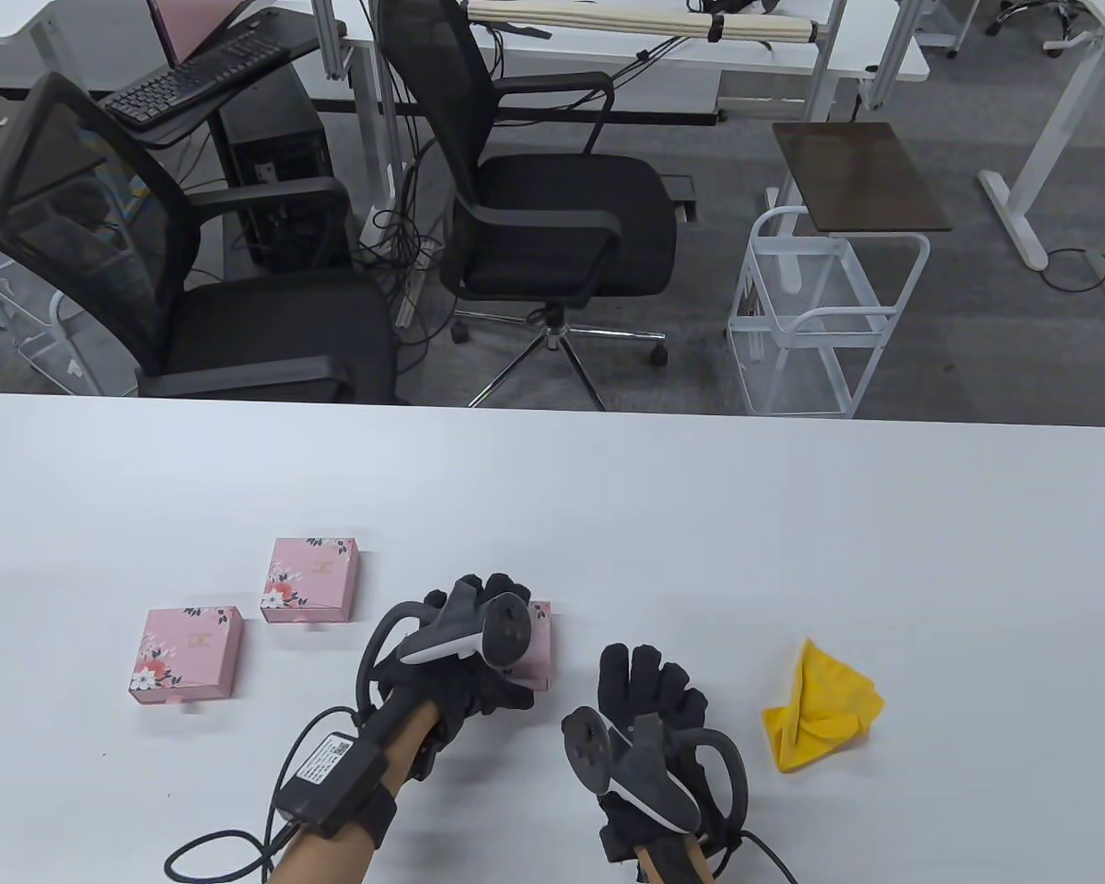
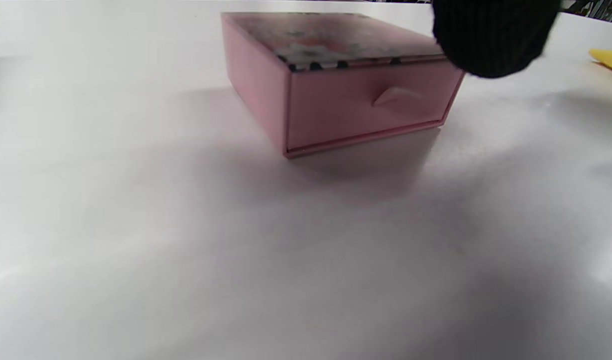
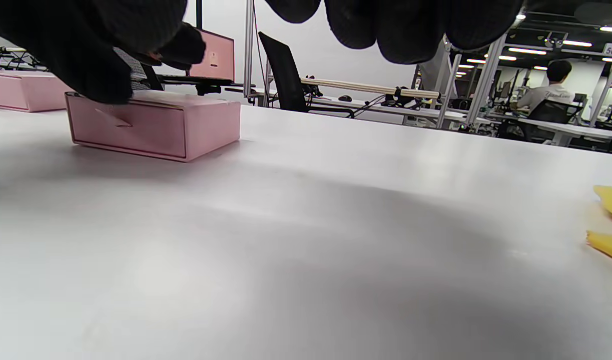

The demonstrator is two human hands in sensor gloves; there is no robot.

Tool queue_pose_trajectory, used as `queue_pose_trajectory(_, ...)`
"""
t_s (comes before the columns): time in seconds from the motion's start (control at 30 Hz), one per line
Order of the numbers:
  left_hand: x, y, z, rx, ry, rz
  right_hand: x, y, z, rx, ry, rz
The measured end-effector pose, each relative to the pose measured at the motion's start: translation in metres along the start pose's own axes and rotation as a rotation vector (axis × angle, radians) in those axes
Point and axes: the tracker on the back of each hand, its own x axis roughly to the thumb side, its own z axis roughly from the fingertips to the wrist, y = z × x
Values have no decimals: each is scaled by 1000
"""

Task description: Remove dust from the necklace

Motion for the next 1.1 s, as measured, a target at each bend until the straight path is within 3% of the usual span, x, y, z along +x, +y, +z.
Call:
queue_pose_trajectory(0.23,-17,-23,41,163,16,36,-1,-1,0,-71,3,-42)
queue_pose_trajectory(0.4,-20,-43,44,254,15,54,2,3,-1,-99,-11,-53)
queue_pose_trajectory(0.6,-20,-49,35,204,-7,109,9,11,-2,-61,-22,-170)
queue_pose_trajectory(0.83,-20,-51,34,190,12,115,16,22,-20,126,12,-527)
queue_pose_trajectory(1.03,-20,-49,33,181,18,123,32,42,-45,345,194,-799)
queue_pose_trajectory(1.1,-19,-49,34,184,18,129,36,46,-50,359,256,-853)
